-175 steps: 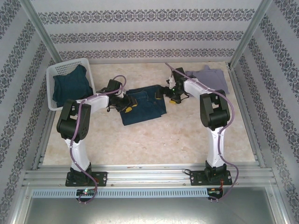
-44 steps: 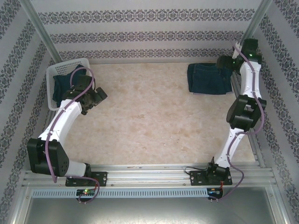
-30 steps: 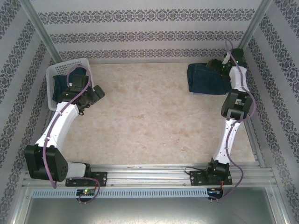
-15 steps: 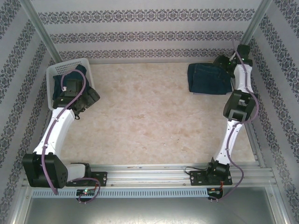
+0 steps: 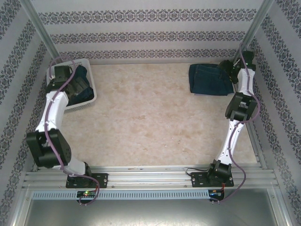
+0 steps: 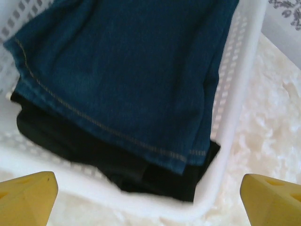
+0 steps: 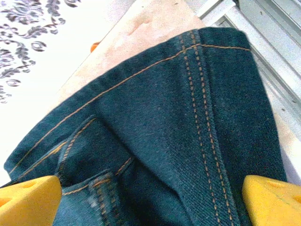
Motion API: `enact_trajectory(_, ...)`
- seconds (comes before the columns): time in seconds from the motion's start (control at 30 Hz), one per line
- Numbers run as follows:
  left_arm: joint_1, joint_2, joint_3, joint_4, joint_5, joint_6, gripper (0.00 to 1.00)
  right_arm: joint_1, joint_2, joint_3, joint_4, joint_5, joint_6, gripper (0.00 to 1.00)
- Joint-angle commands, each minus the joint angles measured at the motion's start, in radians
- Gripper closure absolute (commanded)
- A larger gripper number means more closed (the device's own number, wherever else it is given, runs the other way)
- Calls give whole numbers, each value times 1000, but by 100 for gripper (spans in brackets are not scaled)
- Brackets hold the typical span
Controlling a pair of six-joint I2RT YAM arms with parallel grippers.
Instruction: Fold and stack the skirts
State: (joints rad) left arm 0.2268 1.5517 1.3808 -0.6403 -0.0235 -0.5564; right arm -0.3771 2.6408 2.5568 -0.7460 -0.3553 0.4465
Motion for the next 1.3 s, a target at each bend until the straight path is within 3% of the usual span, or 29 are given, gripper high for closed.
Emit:
enact_trajectory(0.0, 43, 115, 131, -4, 25, 55, 0, 42, -205, -35, -50, 32, -32, 2)
enact_trajectory(0.13, 70, 293, 290, -55, 64, 83, 0, 97, -411, -237, -12, 75, -32, 2)
enact_trajectory(0.3, 64, 568, 577, -194, 179, 156, 1, 166, -666, -602, 209, -11, 87, 2)
enact_trajectory(0.4, 57, 694, 722, -237, 246, 207, 3, 210, -770, -735, 287, -63, 142, 2)
enact_trajectory(0.47, 51, 763, 817, -274, 234, 226, 7, 245, -822, -800, 313, -90, 164, 2)
enact_trajectory(0.53, 48, 841, 944, -347, 152, 215, 23, 283, -865, -861, 322, -128, 177, 2)
enact_trajectory(0.6, 51, 934, 1094, -438, 120, 196, 45, 325, -917, -927, 333, -141, 185, 2)
enact_trajectory(0.63, 51, 965, 1156, -472, 141, 194, 59, 341, -943, -959, 346, -137, 190, 2)
enact_trajectory(0.67, 51, 991, 1222, -508, 181, 193, 83, 357, -973, -993, 358, -132, 190, 2)
enact_trajectory(0.7, 49, 995, 1275, -531, 214, 194, 100, 369, -1003, -1021, 359, -117, 194, 2)
enact_trajectory(0.87, 50, 800, 1313, -508, 240, 206, 100, 387, -1133, -1137, 410, -85, 222, 2)
enact_trajectory(1.03, 29, 557, 1276, -487, 395, 225, 100, 394, -1271, -1315, 610, -38, 316, 2)
enact_trajectory(1.17, -95, 411, 1206, -490, 512, 277, 100, 395, -1330, -1440, 740, 3, 421, 2)
enact_trajectory(1.27, -246, 329, 1099, -451, 545, 329, 100, 397, -1321, -1452, 740, -87, 389, 2)
